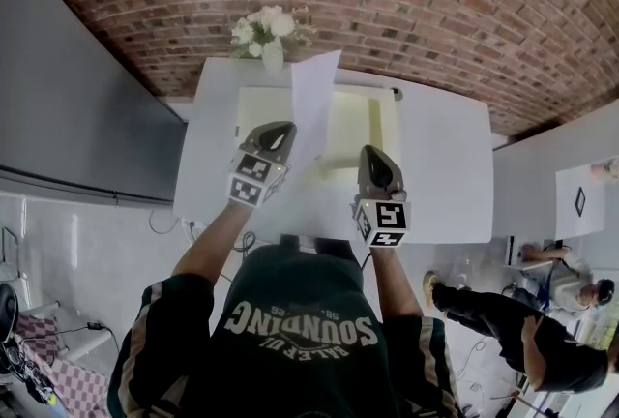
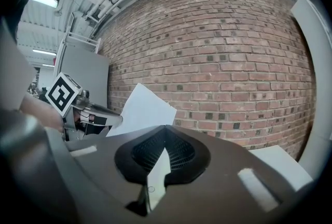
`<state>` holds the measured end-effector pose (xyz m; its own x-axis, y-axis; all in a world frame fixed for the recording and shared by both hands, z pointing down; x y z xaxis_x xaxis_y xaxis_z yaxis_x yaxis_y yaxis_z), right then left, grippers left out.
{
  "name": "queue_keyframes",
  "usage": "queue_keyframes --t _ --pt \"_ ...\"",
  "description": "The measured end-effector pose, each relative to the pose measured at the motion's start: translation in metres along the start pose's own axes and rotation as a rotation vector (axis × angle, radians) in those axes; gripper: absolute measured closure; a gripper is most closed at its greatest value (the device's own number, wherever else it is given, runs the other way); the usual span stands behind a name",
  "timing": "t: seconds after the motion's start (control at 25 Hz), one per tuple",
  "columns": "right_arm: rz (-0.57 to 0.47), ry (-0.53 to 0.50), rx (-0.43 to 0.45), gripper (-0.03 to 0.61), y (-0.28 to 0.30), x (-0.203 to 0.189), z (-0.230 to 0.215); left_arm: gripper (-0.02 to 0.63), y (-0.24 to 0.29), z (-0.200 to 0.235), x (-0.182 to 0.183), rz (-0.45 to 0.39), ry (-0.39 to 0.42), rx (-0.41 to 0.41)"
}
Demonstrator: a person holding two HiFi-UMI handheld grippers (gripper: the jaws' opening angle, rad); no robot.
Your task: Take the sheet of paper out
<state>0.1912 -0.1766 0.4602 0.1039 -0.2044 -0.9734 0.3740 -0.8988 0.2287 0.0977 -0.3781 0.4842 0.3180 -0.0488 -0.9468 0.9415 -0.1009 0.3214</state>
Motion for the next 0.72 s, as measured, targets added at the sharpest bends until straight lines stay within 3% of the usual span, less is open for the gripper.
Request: queue_keyframes --t 0.72 --pt "0.016 0.007 0.007 0.592 0.0091 -0.0027 -0.0041 0.603 0.008 -0.0016 -0.0017 0.013 -0.005 -0.022"
Point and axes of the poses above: the fingertips, and each gripper's own axes: y forward along the fingers, z to its left, x out of its top, the point moved 7 cm from there along -y, backward along the fingers, and after that the axes turned 5 degrees about x, right-handed, at the moved point
